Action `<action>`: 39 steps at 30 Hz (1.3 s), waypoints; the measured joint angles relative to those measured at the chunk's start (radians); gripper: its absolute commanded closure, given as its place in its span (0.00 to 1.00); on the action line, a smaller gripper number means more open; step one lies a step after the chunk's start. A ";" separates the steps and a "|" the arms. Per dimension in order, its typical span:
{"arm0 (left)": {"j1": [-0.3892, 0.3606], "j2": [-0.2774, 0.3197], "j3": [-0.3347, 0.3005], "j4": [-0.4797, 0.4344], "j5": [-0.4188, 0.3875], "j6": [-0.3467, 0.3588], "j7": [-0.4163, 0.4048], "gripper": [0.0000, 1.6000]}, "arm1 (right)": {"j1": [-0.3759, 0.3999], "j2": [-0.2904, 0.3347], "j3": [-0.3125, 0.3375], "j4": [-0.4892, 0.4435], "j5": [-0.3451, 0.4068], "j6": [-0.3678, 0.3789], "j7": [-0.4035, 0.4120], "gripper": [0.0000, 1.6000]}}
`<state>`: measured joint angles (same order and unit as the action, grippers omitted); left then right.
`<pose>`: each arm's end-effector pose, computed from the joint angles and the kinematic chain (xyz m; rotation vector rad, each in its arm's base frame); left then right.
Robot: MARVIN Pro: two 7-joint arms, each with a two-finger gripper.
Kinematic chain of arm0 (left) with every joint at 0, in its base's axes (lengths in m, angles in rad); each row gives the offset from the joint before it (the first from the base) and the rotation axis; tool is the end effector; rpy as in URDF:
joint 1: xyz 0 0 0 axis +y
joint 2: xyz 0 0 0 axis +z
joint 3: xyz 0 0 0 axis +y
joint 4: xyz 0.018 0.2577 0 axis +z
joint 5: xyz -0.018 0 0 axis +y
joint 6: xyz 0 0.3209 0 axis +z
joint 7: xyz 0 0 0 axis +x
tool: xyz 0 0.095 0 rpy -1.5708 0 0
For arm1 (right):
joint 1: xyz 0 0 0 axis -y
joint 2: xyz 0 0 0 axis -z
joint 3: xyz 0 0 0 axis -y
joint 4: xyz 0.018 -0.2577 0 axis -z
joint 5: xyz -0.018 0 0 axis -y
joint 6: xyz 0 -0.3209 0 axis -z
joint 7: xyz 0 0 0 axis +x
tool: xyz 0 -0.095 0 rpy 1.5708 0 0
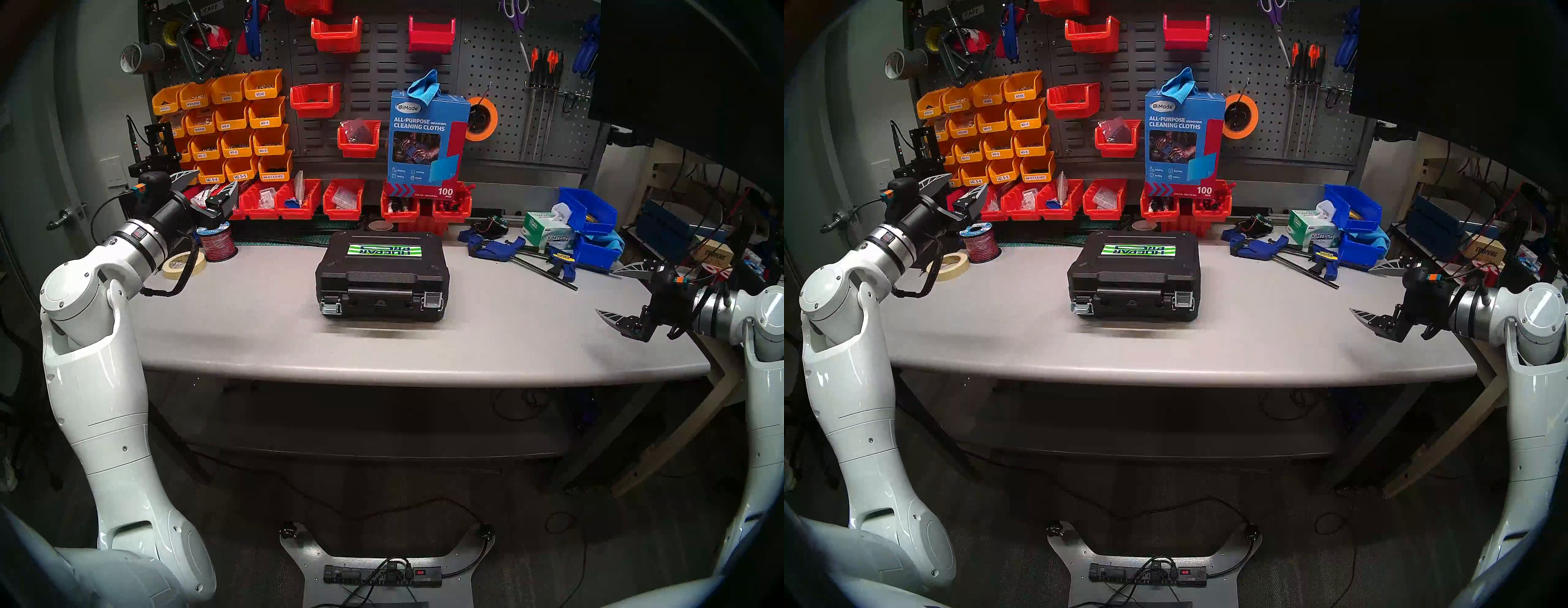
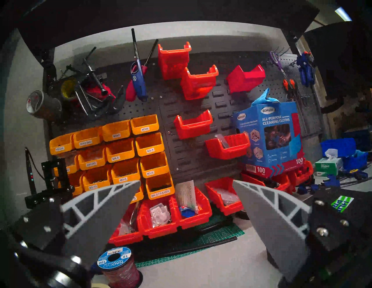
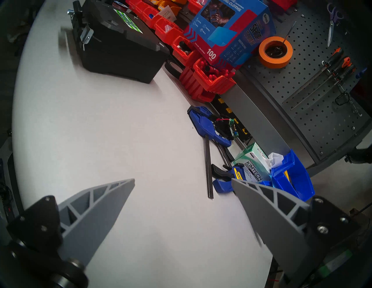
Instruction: Open the tool box
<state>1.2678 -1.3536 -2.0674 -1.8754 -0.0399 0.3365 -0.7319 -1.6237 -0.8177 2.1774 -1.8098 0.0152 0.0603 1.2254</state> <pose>0.4078 0.1690 -0.0249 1.8724 -0.4632 2.4652 0.3481 -0.2298 -0.0665 1.9986 1.5360 1.6628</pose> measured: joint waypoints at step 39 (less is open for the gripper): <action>-0.022 0.010 0.014 -0.003 -0.004 0.008 0.057 0.00 | 0.022 -0.158 -0.266 -0.251 0.213 -0.149 0.063 0.00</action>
<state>1.2459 -1.3436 -2.0537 -1.8781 -0.0435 0.3444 -0.6752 -1.6018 -0.9759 1.9115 -2.0604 0.2278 -0.0892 1.2882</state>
